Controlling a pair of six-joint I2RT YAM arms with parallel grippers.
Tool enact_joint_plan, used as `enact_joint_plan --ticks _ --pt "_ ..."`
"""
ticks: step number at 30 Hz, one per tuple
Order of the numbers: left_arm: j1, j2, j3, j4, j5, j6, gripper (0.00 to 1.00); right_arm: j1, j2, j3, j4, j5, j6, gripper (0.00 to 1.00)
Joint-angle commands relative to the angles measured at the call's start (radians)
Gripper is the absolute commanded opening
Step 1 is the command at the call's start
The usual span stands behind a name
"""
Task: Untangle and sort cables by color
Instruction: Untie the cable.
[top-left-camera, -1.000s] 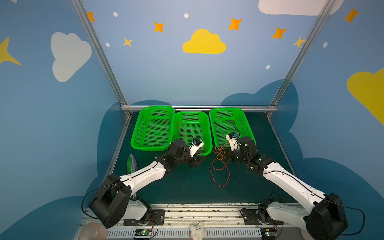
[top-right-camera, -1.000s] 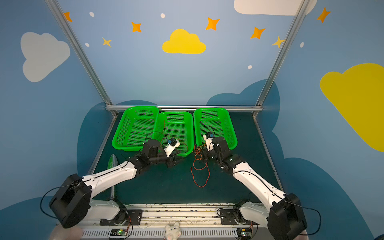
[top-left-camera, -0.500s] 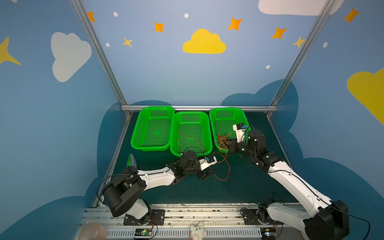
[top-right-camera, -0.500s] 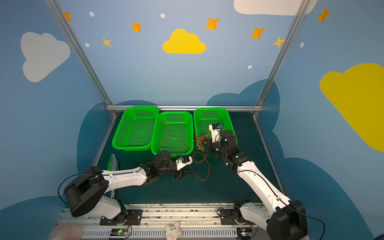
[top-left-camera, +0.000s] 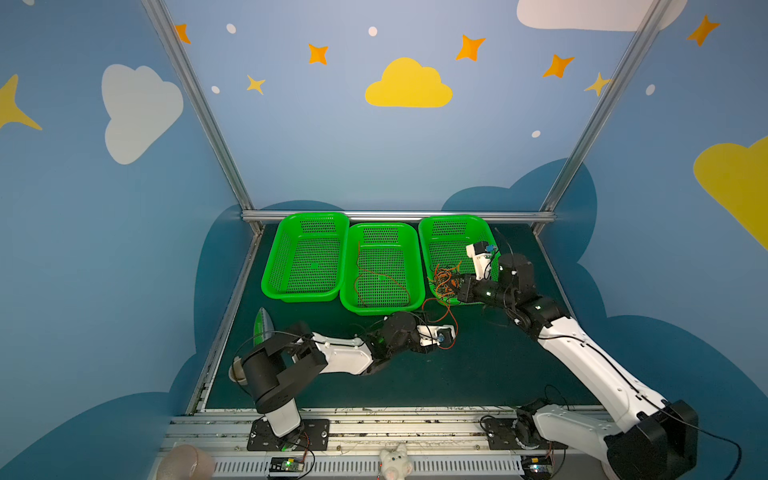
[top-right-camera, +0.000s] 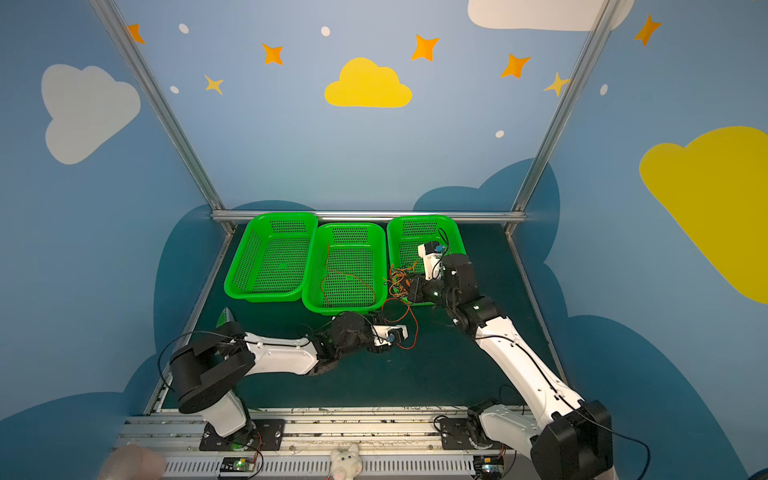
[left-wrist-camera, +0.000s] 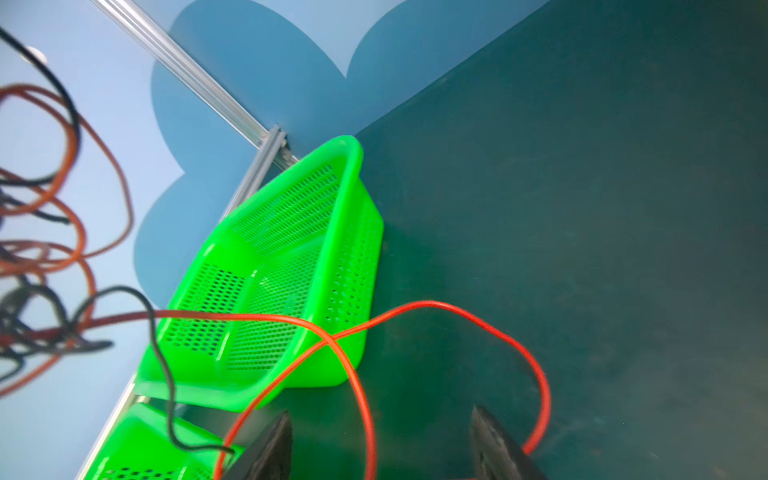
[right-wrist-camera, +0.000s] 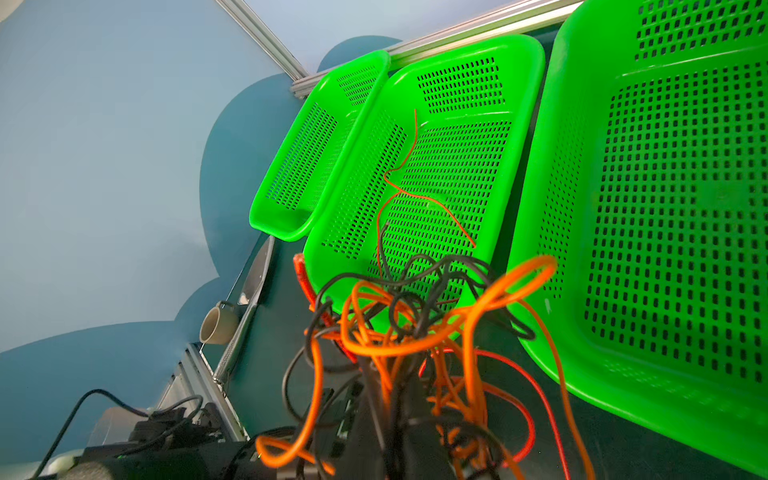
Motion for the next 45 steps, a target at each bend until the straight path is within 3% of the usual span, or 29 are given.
enact_joint_plan --ticks 1,10,12,14,17,29,37,45 --pt "-0.004 0.042 0.056 0.007 -0.102 0.069 0.67 -0.008 -0.004 0.041 -0.019 -0.032 0.014 0.0" --pt "-0.005 0.114 0.117 -0.031 -0.195 0.113 0.5 -0.03 -0.006 0.06 -0.025 -0.078 0.06 0.0" --pt "-0.005 0.112 0.116 -0.044 -0.196 0.11 0.4 -0.035 -0.005 0.066 -0.023 -0.091 0.064 0.0" --pt "-0.003 0.106 0.12 -0.068 -0.197 0.098 0.22 -0.042 0.002 0.076 -0.021 -0.102 0.065 0.0" --pt "-0.004 0.084 0.117 -0.092 -0.191 0.072 0.03 -0.048 0.01 0.082 -0.015 -0.115 0.067 0.0" --pt "0.022 -0.253 -0.017 -0.27 0.107 -0.027 0.03 -0.134 0.062 0.067 0.078 -0.14 0.092 0.0" --pt "0.091 -0.495 -0.104 -0.392 0.15 -0.093 0.03 -0.201 0.056 0.01 0.159 -0.14 0.133 0.0" --pt "0.192 -0.651 -0.115 -0.451 0.161 -0.163 0.03 -0.246 0.051 -0.026 0.149 -0.113 0.11 0.0"
